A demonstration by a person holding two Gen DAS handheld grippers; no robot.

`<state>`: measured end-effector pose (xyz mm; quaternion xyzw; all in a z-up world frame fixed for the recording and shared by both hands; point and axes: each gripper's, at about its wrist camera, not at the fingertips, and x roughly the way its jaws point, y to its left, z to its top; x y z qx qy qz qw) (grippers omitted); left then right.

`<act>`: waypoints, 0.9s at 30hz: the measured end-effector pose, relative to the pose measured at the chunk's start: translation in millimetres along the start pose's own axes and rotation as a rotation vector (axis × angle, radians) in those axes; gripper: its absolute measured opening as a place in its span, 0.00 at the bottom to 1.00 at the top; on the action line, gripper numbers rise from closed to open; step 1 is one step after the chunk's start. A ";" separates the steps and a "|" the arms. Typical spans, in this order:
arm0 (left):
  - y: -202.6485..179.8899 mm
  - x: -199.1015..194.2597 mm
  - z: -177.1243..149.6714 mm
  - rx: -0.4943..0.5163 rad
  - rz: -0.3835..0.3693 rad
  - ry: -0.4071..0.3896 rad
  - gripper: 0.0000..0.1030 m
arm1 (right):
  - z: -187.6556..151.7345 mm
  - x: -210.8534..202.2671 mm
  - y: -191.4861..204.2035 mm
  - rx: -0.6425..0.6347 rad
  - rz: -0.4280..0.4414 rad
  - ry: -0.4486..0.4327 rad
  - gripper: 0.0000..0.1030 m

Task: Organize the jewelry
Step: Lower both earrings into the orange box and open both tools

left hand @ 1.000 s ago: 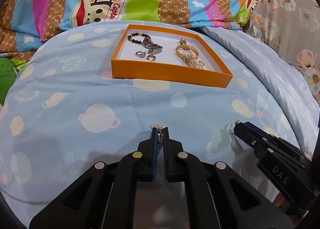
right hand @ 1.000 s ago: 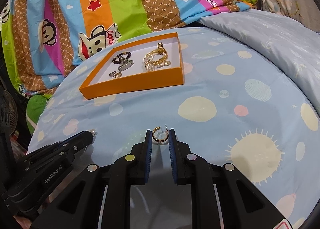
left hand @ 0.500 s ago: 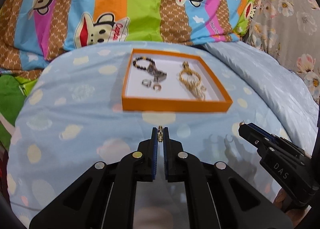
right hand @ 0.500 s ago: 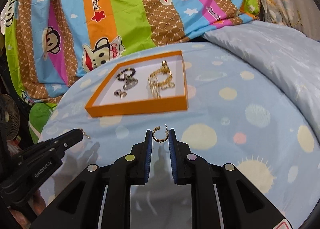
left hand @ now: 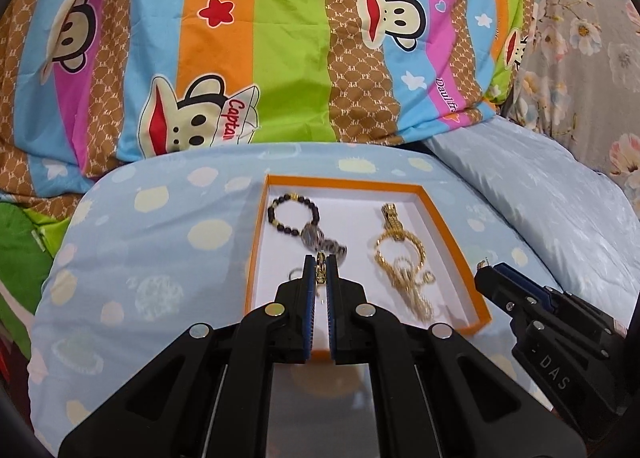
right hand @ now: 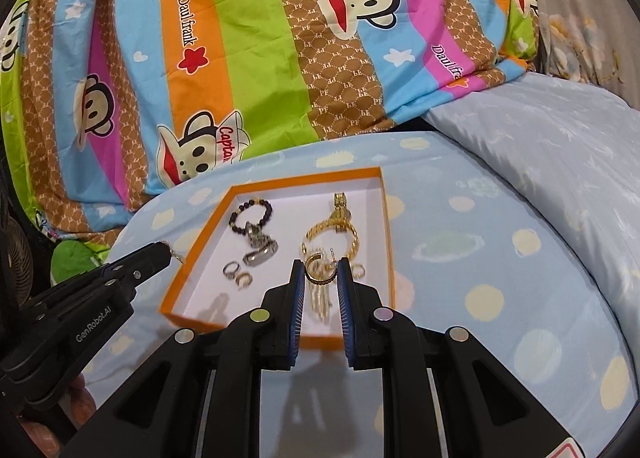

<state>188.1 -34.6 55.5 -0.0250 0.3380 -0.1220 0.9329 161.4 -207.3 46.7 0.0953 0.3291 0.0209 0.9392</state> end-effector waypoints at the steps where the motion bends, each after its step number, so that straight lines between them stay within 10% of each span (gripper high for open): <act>1: -0.1 4.4 3.4 0.000 0.002 -0.002 0.04 | 2.7 4.3 0.6 -0.003 0.001 0.001 0.15; 27: 3.1 78.3 9.0 0.021 0.038 0.030 0.04 | 12.1 72.4 1.1 -0.016 -0.003 0.039 0.15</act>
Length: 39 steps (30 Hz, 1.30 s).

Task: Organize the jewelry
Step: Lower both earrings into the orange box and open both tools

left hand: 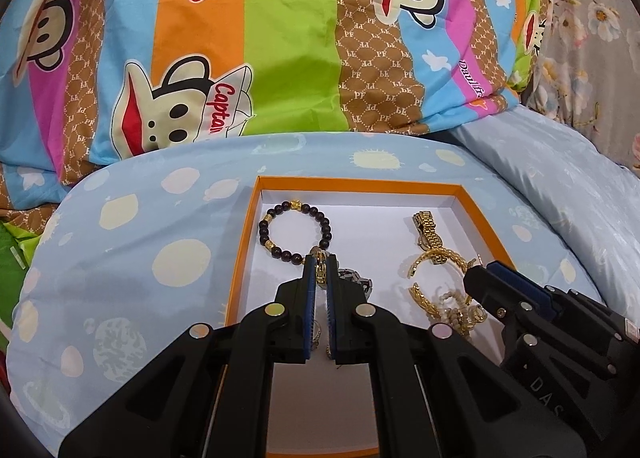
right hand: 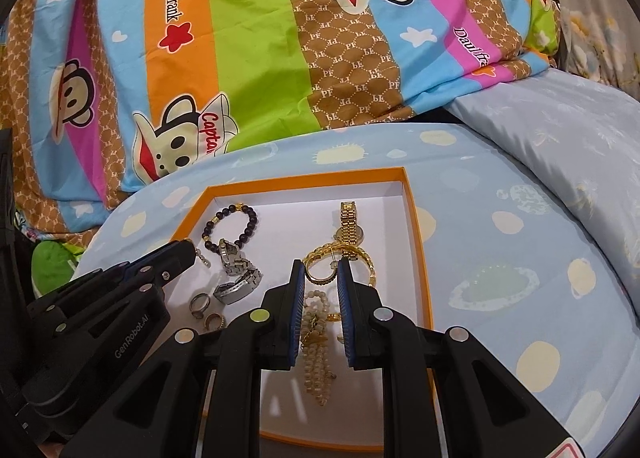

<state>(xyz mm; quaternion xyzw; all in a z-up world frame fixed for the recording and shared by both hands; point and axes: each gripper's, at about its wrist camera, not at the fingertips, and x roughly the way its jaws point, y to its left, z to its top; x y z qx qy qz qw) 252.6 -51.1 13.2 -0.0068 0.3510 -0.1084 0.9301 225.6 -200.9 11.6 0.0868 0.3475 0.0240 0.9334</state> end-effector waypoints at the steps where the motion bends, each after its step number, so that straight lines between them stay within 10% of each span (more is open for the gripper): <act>1: -0.1 0.2 -0.4 0.000 0.001 0.001 0.04 | -0.1 -0.1 -0.6 0.003 0.002 0.000 0.15; 39: -0.7 2.9 -1.9 0.003 0.004 0.003 0.04 | -1.0 2.3 1.5 -0.004 -0.004 0.001 0.15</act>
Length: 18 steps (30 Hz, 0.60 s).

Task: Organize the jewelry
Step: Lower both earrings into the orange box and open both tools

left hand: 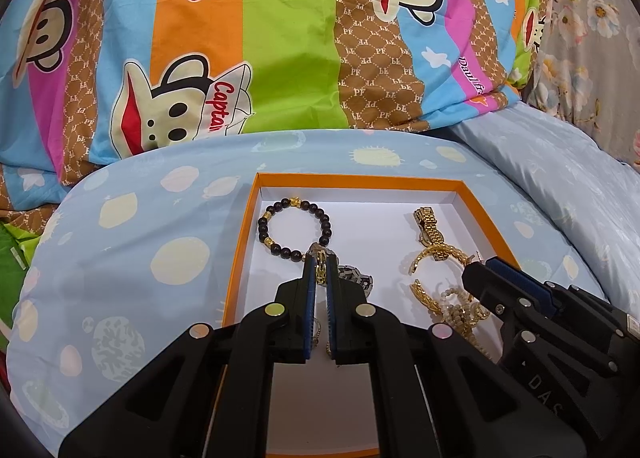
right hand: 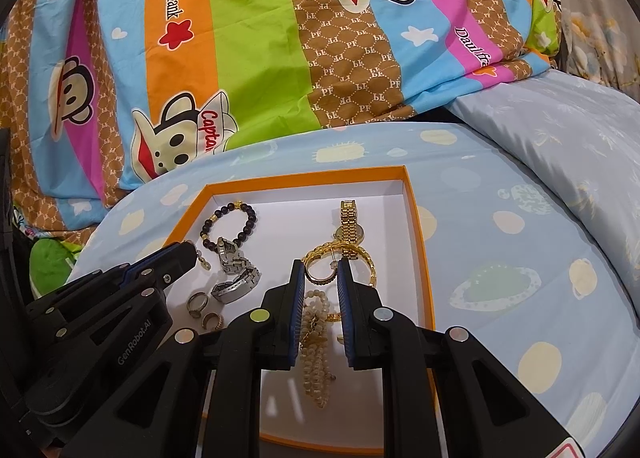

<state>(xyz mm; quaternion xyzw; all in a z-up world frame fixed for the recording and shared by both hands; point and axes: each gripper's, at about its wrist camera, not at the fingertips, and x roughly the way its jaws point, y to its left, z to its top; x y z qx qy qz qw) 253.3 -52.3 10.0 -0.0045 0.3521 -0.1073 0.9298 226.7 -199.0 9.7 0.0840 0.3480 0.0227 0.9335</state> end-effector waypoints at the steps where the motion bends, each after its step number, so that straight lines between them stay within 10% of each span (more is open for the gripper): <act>1: -0.3 -0.1 -0.1 0.001 0.001 -0.001 0.04 | 0.2 -0.5 0.1 0.000 0.000 -0.001 0.15; 18: 1.9 0.6 -0.2 -0.026 0.006 -0.006 0.07 | 0.4 -2.1 2.3 -0.012 -0.013 -0.014 0.18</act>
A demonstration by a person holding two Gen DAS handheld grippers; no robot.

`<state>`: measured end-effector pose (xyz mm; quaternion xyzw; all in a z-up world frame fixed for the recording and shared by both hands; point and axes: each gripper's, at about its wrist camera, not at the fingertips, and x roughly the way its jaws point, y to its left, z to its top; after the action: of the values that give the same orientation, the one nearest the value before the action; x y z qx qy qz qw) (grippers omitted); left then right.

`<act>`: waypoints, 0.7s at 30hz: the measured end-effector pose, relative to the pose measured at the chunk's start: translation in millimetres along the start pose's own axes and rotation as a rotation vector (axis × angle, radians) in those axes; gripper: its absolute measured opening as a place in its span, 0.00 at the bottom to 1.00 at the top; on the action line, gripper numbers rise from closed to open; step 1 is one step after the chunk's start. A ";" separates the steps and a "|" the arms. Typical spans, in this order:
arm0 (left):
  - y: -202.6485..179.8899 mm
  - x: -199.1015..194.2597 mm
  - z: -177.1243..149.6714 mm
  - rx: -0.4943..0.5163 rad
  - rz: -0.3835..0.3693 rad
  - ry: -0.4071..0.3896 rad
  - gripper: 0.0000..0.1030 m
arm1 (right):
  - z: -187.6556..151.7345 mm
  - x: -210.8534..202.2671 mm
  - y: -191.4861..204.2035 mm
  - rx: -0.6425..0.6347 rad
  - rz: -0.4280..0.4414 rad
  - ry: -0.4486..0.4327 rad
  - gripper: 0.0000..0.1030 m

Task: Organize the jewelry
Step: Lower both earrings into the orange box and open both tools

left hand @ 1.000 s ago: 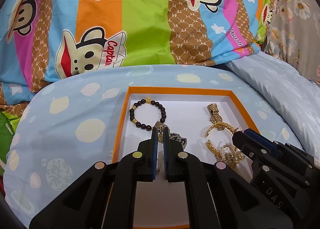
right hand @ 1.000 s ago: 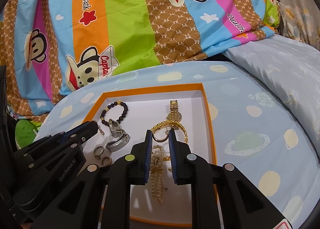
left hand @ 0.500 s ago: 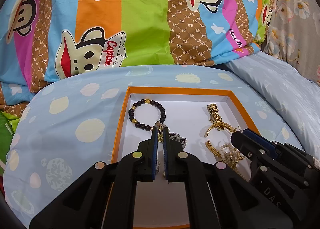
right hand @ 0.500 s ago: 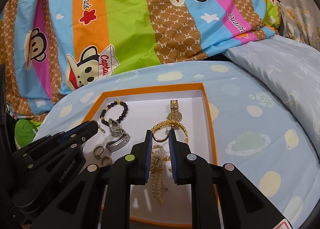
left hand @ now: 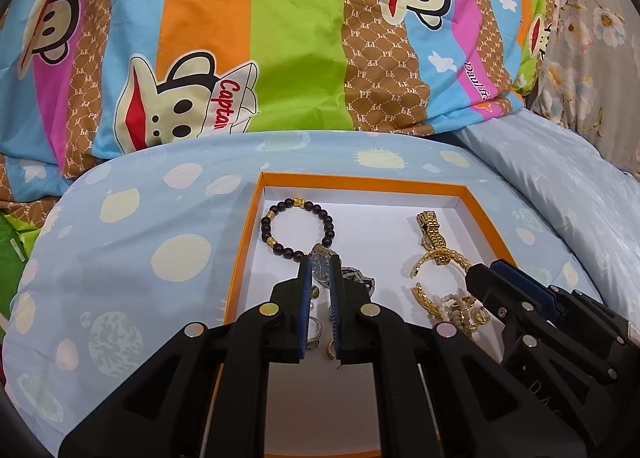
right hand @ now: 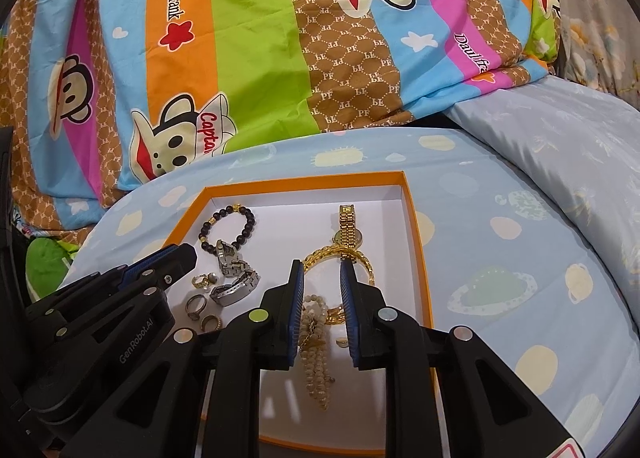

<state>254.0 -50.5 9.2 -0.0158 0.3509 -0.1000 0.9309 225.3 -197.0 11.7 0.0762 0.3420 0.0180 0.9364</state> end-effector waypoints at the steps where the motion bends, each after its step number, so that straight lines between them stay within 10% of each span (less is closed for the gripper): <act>1: 0.2 0.1 0.0 -0.001 0.000 0.003 0.07 | 0.1 0.0 0.3 -0.002 -0.002 -0.001 0.18; 21: -4.5 -25.9 -14.1 0.006 0.046 -0.016 0.07 | -15.4 -32.2 -2.2 -0.018 -0.065 -0.037 0.25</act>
<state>224.9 -49.2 15.9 -0.0056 0.3436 -0.0797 0.9357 190.7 -200.0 20.3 0.0570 0.3268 -0.0105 0.9433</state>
